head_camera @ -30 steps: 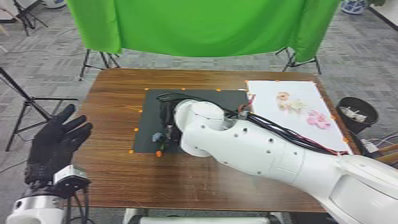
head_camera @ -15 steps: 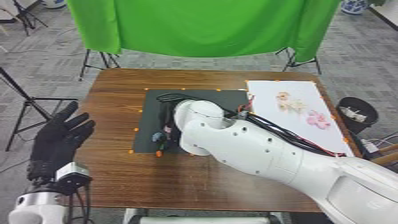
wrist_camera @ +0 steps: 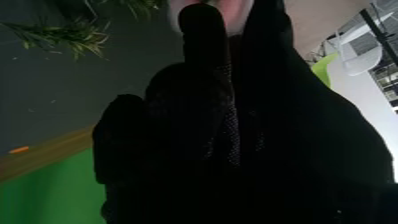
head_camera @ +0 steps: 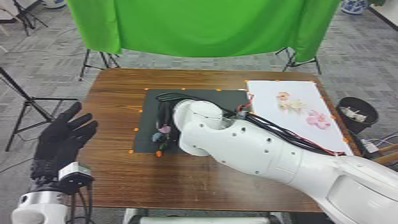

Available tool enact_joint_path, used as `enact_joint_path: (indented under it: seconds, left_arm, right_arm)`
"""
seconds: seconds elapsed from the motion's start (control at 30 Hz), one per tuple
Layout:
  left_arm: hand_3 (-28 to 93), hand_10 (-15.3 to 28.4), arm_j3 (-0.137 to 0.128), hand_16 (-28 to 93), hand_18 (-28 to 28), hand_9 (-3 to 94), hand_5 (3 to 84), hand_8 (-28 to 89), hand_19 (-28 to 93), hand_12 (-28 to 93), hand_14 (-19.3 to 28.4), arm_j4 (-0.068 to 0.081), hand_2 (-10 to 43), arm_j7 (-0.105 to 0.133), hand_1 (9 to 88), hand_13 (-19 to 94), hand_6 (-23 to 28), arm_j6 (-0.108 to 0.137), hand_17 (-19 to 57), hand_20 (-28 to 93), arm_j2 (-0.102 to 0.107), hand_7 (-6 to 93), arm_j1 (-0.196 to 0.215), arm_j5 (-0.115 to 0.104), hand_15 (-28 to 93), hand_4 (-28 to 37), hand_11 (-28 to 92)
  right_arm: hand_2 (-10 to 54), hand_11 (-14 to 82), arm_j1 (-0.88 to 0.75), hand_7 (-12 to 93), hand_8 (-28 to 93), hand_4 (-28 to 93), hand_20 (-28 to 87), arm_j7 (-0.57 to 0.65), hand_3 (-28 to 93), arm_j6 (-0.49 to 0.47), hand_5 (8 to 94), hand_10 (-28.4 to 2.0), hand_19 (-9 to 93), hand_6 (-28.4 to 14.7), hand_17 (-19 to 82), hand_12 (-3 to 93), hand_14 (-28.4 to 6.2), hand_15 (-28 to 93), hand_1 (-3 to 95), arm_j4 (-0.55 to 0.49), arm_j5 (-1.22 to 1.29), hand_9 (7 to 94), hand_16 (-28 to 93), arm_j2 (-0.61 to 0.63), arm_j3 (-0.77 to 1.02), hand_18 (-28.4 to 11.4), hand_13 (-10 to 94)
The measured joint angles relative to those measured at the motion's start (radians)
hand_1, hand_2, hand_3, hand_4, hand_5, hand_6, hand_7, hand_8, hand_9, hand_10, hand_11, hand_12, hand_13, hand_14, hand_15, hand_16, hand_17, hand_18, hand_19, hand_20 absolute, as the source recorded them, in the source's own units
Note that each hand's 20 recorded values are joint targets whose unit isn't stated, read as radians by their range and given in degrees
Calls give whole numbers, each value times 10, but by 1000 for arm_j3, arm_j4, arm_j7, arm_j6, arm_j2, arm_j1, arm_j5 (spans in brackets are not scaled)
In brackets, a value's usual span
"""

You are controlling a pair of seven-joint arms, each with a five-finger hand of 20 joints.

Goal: Arrange flowers

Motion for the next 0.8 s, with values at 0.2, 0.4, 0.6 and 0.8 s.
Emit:
enact_joint_path:
  seconds: [0.2,0.4,0.6,0.8]
  left_arm:
    - [661,194,9,-133,238,328,373,-83,489,100,260,3,74,-17,303,217,100,-10,-84,64,-5,112,-12,12,565,-207,294]
    - [661,194,9,-133,238,329,374,-83,489,100,259,3,74,-23,303,218,100,-14,-84,64,-13,111,-11,17,566,-208,295]
    - [660,193,-7,-133,238,328,374,-83,489,101,259,-1,74,17,303,218,99,-9,-84,65,-13,112,29,2,566,-209,295]
    - [663,192,-15,-134,238,328,372,-84,488,101,258,-11,70,117,292,217,97,56,-86,65,-12,114,91,-58,564,-212,295]
  right_arm:
    - [-95,101,16,186,-131,-274,336,8,744,29,592,-107,932,21,599,228,-15,659,529,0,-2,805,174,-1,-25,-113,844]
    - [-2,170,20,177,-126,-238,360,-6,788,46,582,-122,932,4,545,145,-53,695,405,-8,6,692,172,4,-26,-144,790]
    - [122,137,17,143,-111,-210,354,-187,872,66,499,-140,932,-20,499,138,-89,711,248,-57,-9,614,152,39,-31,-186,756]
    - [174,98,-80,120,-98,-186,333,-409,895,-255,398,-147,932,-22,463,130,-136,721,158,-74,37,550,136,39,177,-235,722]
